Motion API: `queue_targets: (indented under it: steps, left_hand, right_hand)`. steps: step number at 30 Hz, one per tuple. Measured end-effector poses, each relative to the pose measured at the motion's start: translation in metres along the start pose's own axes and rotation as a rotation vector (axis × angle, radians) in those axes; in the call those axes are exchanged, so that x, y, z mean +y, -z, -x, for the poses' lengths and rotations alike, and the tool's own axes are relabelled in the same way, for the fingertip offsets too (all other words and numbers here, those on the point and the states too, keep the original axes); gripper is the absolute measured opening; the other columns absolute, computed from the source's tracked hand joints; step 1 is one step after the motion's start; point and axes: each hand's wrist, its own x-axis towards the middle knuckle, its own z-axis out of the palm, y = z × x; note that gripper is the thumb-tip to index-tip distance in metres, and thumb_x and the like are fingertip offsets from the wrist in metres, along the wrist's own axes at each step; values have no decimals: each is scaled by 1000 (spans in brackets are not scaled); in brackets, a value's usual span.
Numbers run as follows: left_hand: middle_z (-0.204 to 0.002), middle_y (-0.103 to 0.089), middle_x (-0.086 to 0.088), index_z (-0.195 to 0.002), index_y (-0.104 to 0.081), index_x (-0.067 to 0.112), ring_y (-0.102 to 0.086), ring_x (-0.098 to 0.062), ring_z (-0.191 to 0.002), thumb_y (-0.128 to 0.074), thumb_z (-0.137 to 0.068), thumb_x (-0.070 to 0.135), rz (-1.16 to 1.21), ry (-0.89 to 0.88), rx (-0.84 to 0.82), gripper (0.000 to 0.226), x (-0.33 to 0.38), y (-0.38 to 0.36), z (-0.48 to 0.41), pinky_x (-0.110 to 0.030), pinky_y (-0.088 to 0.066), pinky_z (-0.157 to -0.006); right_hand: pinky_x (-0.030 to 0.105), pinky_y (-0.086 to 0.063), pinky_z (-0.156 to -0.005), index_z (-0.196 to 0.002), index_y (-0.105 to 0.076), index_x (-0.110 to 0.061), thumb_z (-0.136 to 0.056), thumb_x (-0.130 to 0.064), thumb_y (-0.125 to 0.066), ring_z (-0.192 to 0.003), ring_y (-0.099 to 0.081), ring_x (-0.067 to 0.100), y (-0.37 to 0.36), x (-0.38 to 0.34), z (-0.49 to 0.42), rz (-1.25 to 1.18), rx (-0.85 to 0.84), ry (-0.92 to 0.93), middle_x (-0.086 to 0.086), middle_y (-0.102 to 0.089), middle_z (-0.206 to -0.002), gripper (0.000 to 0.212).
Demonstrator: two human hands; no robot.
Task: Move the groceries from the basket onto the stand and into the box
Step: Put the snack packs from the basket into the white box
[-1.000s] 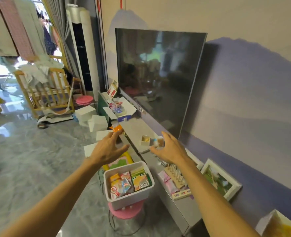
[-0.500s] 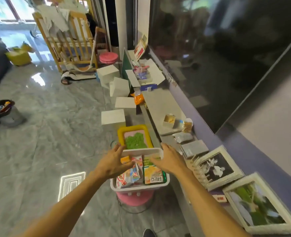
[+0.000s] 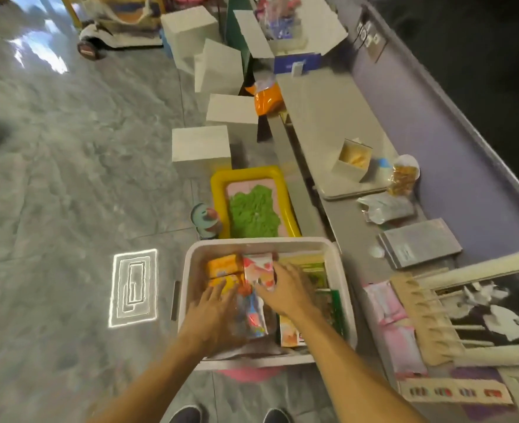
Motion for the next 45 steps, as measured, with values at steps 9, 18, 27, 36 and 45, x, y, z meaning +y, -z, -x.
queue_targets:
  steps: [9, 18, 27, 36, 45]
  left_hand:
    - [-148, -43, 12, -156, -26, 45, -44, -22, -138, -45, -65, 73, 8, -91, 75, 97, -33, -47, -10, -45, -54, -95]
    - [-138, -56, 11, -153, -38, 43, -56, -23, -121, -69, -72, 55, 110, -163, 194, 88, -43, -43, -5, -42, -58, -88]
    - [-140, -55, 12, -154, -42, 41, -54, -20, -120, -73, -77, 63, 183, -195, 352, 86, -14, 68, 58, -34, -53, -93]
    - [-124, -65, 4, -150, -50, 41, -70, -24, -104, -85, -75, 58, 363, -306, 519, 84, 105, 280, 134, -31, -53, -80]
    - [-108, -74, 17, -142, -54, 40, -69, 7, -86, -86, -78, 55, 508, -669, 540, 74, 232, 416, 209, -12, -51, -68]
  right_hand:
    - [48, -43, -112, -150, -49, -30, -87, -48, -79, -146, -40, 35, -66, -44, -45, 21, 104, -170, 12, -22, -169, 72]
    - [47, -55, -96, -137, -58, -29, -77, -36, -86, -130, -52, 34, -57, -49, -44, -219, 316, -232, 12, -51, -149, 67]
    - [12, -41, -83, -137, -64, -29, -80, -28, -86, -124, -59, 21, 81, -66, 25, -549, 656, -58, -2, -64, -138, 61]
    - [42, -59, -97, -142, -59, -34, -84, -34, -87, -134, -56, 22, 308, -68, 174, -537, 872, 69, -2, -61, -146, 65]
    - [6, -40, -84, -140, -62, -29, -88, -41, -84, -118, -60, 8, 441, -69, 336, -494, 1166, 57, -6, -64, -139, 58]
